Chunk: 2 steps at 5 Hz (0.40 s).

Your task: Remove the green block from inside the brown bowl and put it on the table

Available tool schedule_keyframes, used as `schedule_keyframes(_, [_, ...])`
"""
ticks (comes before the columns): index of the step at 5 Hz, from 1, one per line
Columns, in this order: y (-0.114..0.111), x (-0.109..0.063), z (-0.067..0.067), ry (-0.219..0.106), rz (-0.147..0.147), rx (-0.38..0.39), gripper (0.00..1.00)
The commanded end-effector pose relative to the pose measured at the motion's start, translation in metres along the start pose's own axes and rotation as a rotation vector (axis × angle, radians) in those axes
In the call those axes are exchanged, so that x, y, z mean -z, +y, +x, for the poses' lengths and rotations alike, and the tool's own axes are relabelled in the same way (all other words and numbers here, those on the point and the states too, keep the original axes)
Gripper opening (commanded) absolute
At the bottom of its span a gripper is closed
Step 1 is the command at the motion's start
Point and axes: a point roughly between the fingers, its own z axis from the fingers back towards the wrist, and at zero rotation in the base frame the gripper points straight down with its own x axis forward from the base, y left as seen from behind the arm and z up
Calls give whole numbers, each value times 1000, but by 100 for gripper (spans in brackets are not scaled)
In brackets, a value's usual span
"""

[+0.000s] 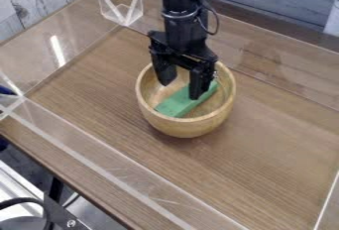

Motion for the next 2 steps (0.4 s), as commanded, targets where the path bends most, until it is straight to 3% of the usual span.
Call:
schedule_keyframes(1, [-1,-5,4,-24,11,11,100])
schedule_keyframes(2, [-2,-5,4,-24,10,10,100])
